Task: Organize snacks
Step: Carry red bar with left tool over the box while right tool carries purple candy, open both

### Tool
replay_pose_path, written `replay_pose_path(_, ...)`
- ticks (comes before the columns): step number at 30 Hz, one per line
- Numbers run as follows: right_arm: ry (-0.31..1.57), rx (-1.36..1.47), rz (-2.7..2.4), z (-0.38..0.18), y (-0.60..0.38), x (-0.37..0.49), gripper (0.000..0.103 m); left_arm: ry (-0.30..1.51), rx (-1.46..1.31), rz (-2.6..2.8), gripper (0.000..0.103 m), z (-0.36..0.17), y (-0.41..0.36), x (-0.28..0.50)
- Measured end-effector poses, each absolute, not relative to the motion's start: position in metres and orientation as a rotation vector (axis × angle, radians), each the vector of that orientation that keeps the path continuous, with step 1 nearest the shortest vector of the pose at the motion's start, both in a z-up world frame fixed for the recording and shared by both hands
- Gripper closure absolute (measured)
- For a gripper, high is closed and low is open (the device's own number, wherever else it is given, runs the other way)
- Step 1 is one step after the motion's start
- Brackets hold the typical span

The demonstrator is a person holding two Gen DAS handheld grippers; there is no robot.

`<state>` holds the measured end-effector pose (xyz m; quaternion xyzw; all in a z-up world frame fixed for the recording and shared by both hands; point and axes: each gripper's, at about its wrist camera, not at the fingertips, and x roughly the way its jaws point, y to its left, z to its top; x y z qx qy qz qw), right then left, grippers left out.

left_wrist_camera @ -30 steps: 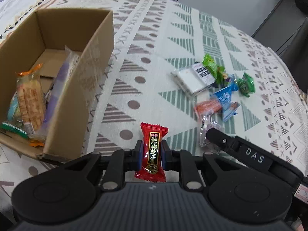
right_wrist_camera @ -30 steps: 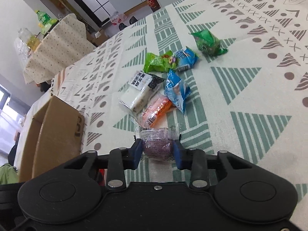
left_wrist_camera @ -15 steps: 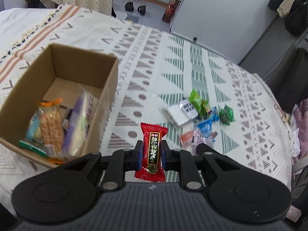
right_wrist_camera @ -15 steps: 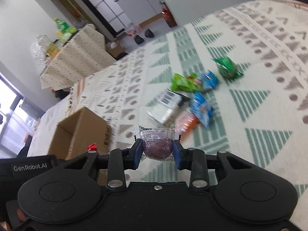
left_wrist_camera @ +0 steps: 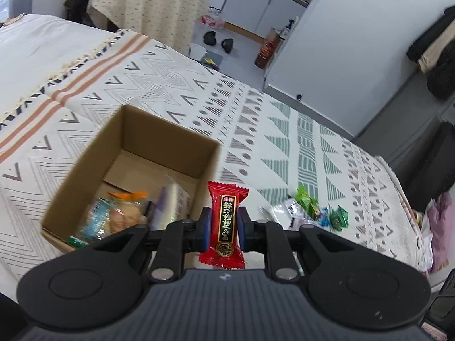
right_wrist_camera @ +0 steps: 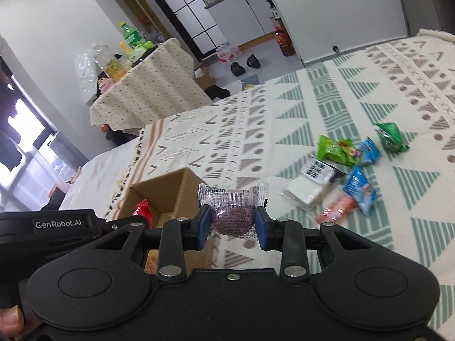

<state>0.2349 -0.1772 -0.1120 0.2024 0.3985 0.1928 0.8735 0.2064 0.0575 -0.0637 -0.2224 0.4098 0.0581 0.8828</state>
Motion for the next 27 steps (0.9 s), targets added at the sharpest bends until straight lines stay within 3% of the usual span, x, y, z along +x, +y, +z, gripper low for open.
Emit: replay_pose_path(27, 0.851, 0.334, 0.499, -0.095, -0.071, 0.242, 0.070, 0.784, -0.615, 0.231, 0.084, -0.071, 0.171, 0.204)
